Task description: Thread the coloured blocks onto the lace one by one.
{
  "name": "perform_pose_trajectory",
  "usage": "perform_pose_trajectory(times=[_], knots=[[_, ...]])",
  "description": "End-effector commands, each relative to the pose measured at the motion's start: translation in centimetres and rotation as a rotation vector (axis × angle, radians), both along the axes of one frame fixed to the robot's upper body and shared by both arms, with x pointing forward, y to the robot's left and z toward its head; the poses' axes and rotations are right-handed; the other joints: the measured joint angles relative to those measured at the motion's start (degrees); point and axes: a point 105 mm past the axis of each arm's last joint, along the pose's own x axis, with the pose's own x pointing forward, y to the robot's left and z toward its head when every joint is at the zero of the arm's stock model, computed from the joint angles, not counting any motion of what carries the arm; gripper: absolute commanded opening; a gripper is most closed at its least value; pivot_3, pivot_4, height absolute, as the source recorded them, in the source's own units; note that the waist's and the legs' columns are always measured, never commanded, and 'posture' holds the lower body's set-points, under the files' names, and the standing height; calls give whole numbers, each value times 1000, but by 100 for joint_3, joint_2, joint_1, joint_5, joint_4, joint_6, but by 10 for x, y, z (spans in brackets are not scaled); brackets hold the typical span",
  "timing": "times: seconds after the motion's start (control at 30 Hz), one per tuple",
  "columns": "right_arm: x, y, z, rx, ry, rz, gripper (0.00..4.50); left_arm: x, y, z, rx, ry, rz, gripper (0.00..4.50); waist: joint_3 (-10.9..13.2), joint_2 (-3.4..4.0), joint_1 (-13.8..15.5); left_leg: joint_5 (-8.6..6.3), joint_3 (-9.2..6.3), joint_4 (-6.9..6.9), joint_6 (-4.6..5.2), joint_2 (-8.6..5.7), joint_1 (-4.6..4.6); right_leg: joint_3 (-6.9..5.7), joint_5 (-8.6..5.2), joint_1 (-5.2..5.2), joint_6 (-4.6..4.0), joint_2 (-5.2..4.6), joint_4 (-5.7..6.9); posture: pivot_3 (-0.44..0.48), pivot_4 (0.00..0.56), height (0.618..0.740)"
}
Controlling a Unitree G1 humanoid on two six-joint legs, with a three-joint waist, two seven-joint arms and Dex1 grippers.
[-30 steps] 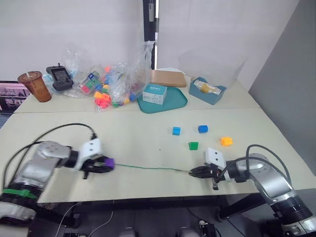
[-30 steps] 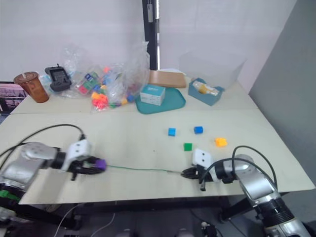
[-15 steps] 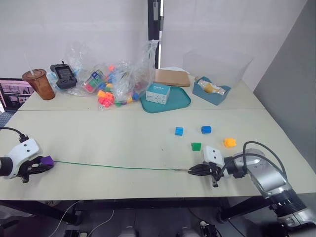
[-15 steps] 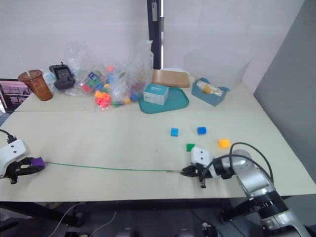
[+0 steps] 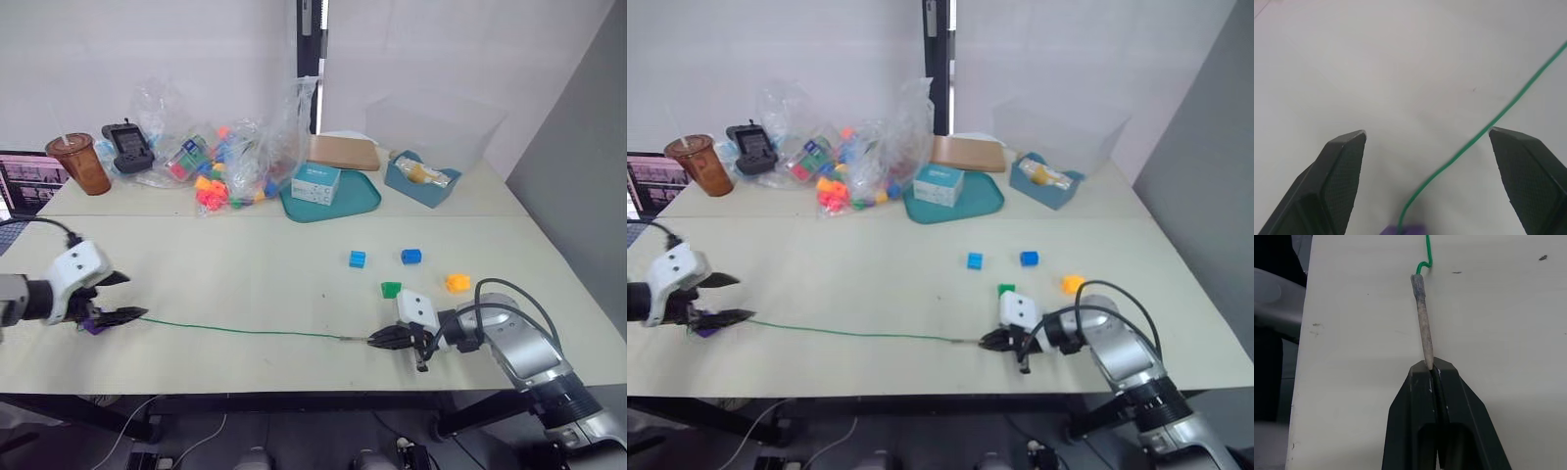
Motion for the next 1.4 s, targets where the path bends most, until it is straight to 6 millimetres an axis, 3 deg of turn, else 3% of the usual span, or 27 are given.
perform_pose_trajectory(times=[0.03, 0.13, 0.2, 0.33, 0.43, 0.53, 0.67, 0.83, 1.1, 1.4], knots=[[-4, 6, 3, 4, -11, 19, 0, -18, -62, -9, -104, 88, -153, 4208, 0, 0, -3, 0, 0, 0, 0, 0, 0, 0, 0, 0, 0, 0, -1, 0, 150, 740], [-4, 9, 4, -10, -20, 11, 0, -26, -121, -40, -180, 103, -260, 4208, -1, 3, 4, 0, -1, 2, 0, -1, 5, 6, 0, 3, 0, 1, 2, 0, 150, 740], [-4, 10, 4, -23, -25, 11, 0, -24, -153, -47, -238, 71, -299, 4208, 0, 2, 11, 0, -3, 13, 0, -2, 3, 6, 0, 3, 0, 3, 8, 0, 150, 740], [-11, 11, 6, -29, -20, 18, 0, -21, -203, -65, -199, -17, -404, 4208, 6, -8, 20, -1, -16, 49, 1, -3, -11, 3, 1, 1, 0, 7, 25, 0, 150, 740], [-17, 10, 5, -51, -16, 30, 0, -11, -228, -59, -293, -63, -405, 4208, 6, -9, 52, -1, -16, 58, 2, -10, -13, 4, 1, 6, 1, 2, 25, 0, 150, 740], [-19, 12, 3, -64, -17, 32, 0, -7, -233, -61, -293, -72, -422, 4208, 6, -9, 50, -1, -17, 61, 2, -9, -15, 3, 1, 5, 1, 4, 25, 0, 150, 740], [-17, 20, 3, -46, -27, 26, 0, -22, -247, -71, -317, 6, -515, 4208, 5, -8, 24, -1, -18, 60, 3, -8, -14, 4, 1, 5, 1, 6, 26, 0, 150, 740], [-15, 22, 2, -18, -13, 4, 0, -21, -256, -79, -345, 22, -538, 4208, 5, -8, 27, -1, -18, 61, 3, -9, -13, 3, 1, 6, 1, 4, 26, 0, 150, 740], [-8, 19, -6, 9, 34, -27, 0, -14, -252, -91, -374, 65, -518, 4208, 5, -7, 26, -1, -18, 62, 3, -11, 2, 3, 1, 23, 1, 4, 25, 0, 150, 740], [-4, 3, -13, -44, 23, -33, 0, -7, -236, -80, -424, 82, -474, 1394, 5, -7, 29, -1, -19, 62, 3, -10, 16, 1, 1, 39, 2, 3, 23, 0, 150, 740]])
